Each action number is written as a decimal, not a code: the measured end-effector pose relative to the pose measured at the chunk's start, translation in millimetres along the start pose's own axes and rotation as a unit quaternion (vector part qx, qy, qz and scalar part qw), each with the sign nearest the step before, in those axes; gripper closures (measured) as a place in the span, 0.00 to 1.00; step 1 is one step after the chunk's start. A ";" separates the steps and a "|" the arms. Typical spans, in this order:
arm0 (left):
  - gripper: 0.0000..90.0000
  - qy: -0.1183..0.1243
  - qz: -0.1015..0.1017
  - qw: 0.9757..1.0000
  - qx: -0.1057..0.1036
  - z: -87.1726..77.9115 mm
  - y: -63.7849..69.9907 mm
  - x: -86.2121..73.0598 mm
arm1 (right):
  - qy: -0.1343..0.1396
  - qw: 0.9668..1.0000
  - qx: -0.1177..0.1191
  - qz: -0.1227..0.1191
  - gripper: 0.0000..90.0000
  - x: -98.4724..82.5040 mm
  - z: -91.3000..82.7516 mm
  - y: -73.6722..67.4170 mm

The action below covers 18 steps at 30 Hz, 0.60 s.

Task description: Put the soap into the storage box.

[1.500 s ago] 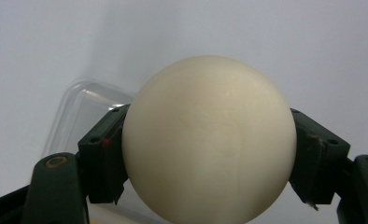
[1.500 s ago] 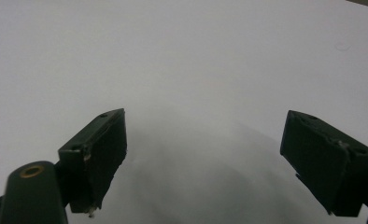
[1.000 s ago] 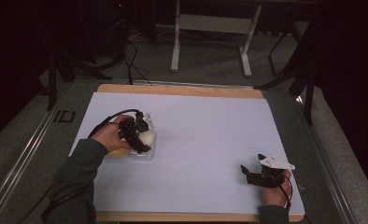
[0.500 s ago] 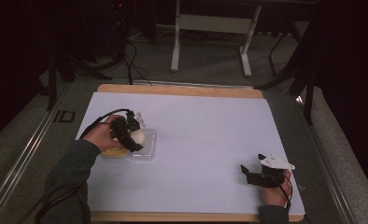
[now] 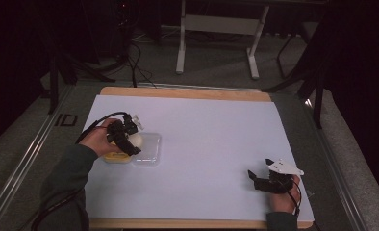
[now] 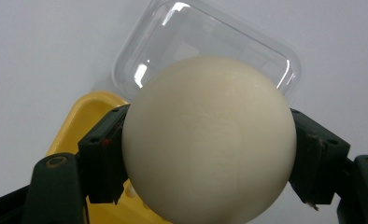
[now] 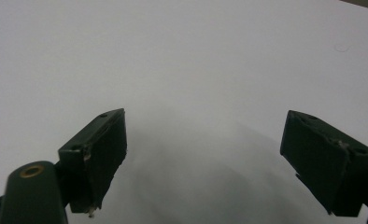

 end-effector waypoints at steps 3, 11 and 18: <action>0.28 0.000 -0.004 1.000 0.002 0.3 -1.5 -1.3 | 0.000 1.000 0.000 0.000 0.16 0.0 0.1 0.0; 0.28 -0.002 -0.024 1.000 0.004 0.8 -8.3 -8.0 | 0.000 1.000 0.000 0.000 0.16 0.0 0.0 -0.2; 0.28 -0.009 -0.039 0.999 0.009 4.6 -15.1 -15.3 | -0.001 1.000 -0.001 -0.001 0.16 -0.1 0.0 -0.3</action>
Point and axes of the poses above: each handheld gripper's, and its own axes: z roughly forward along the jaws, x roughly out of its top, y roughly to its right, the point moved 8 cm from there along z, roughly forward along the jaws, and after that the axes turned 1 degree about -x, right-handed, at the moved point
